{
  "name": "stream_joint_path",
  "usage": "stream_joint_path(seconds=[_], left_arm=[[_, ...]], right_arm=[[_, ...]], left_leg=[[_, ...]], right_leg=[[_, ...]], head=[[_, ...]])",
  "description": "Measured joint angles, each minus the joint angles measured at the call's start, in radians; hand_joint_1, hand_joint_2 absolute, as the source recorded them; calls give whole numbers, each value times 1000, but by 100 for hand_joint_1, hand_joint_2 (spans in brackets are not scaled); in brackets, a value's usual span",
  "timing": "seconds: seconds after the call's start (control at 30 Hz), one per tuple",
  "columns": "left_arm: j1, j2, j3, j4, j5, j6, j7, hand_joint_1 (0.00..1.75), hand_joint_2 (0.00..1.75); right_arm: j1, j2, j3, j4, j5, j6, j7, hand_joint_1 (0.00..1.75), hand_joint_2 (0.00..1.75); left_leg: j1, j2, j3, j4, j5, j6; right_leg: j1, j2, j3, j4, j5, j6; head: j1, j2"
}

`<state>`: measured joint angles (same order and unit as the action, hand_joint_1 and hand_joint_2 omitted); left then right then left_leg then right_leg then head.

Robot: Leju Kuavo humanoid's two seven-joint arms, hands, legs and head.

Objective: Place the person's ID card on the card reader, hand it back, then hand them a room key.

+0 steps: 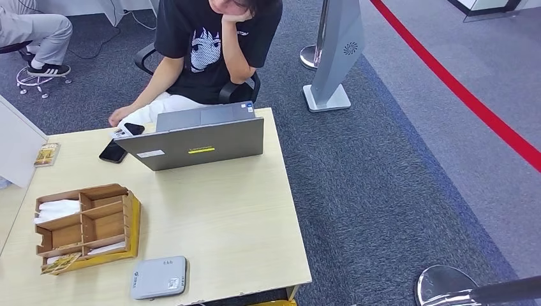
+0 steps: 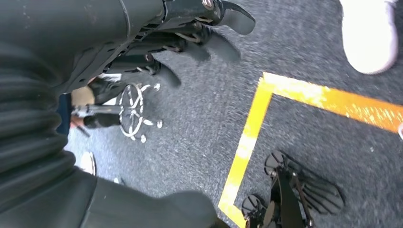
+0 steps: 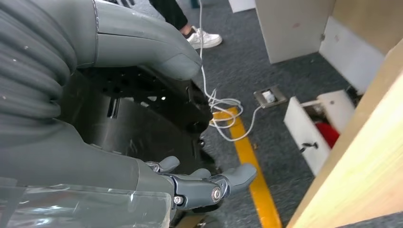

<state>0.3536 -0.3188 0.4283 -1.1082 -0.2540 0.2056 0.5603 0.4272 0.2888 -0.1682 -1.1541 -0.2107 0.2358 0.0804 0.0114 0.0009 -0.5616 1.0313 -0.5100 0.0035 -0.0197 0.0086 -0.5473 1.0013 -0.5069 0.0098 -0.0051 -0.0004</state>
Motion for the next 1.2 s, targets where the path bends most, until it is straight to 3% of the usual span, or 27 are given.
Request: stream_joint_path(seconds=[0.27,0.4,1.07,1.2], left_arm=[[-43,69,-93,155,59,-47,-130,0,175],[-67,104,-139,232,88,-70,-195,0,0],[-169,268,-348,582,233,-186,-513,0,0],[-179,284,-371,620,250,-198,-550,0,175]], right_arm=[[-63,-51,15,163,51,-54,-18,0,175],[-99,-83,31,245,74,-82,-30,0,175],[-240,-246,118,637,196,-217,-71,0,175],[-252,-262,128,678,207,-233,-76,0,175]], left_leg=[[0,0,0,0,0,0],[0,0,0,0,0,0],[0,0,0,0,0,0],[0,0,0,0,0,0]], right_leg=[[0,0,0,0,0,0],[0,0,0,0,0,0],[0,0,0,0,0,0],[0,0,0,0,0,0]], head=[[0,0],[0,0],[0,0],[0,0]])
